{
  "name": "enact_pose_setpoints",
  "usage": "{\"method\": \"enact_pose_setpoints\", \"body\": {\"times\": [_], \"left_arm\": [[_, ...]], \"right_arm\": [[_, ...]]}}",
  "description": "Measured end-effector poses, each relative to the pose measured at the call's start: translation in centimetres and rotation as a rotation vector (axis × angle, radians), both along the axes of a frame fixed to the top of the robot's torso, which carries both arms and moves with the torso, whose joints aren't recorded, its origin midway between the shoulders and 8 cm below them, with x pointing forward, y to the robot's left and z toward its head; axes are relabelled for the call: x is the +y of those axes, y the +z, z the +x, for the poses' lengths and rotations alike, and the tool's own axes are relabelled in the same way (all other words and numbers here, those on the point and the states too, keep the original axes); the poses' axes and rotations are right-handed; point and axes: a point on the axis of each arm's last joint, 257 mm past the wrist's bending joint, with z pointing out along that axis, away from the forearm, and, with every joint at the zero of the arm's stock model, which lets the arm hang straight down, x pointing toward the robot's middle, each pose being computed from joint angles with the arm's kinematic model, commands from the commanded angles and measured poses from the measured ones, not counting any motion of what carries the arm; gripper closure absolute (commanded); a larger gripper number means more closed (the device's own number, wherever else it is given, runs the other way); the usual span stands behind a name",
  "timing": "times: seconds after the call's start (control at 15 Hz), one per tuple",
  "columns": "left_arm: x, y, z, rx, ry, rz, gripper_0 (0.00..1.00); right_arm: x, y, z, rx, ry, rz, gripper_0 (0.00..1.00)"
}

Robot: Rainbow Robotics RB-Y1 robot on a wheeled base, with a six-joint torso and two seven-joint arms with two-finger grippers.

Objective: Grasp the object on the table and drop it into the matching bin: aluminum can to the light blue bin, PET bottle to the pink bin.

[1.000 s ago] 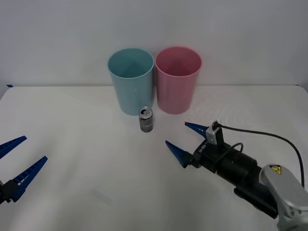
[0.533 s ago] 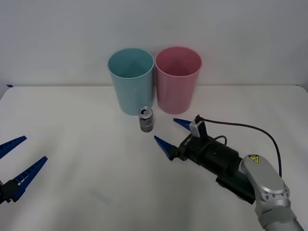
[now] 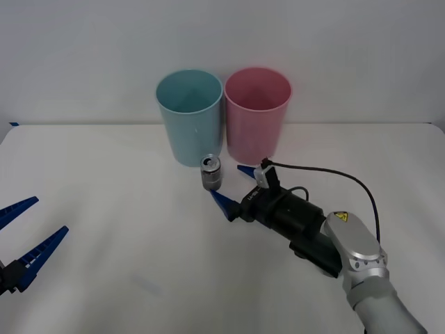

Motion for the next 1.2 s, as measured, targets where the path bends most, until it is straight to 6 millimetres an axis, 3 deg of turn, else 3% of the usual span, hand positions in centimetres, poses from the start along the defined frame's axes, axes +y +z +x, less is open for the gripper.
{"method": "enact_pose_setpoints", "body": {"times": [0.47, 0.8, 0.87, 1.0, 1.2], "left_arm": [[0.0, 0.0, 0.0, 0.0, 0.0, 0.0, 0.0], [0.0, 0.0, 0.0, 0.0, 0.0, 0.0, 0.0], [0.0, 0.0, 0.0, 0.0, 0.0, 0.0, 0.0], [0.0, 0.0, 0.0, 0.0, 0.0, 0.0, 0.0], [0.0, 0.0, 0.0, 0.0, 0.0, 0.0, 0.0]], "right_arm": [[3.1, -0.8, 2.6, 0.028, -0.003, -0.032, 0.06], [4.0, -1.0, 3.6, 0.037, -0.017, -0.047, 0.06], [4.0, -1.1, 3.6, 0.037, -0.018, -0.049, 0.16], [4.0, -1.2, 3.6, 0.035, -0.02, -0.056, 1.0], [3.9, -1.2, 3.7, 0.032, -0.025, -0.061, 1.0]]}}
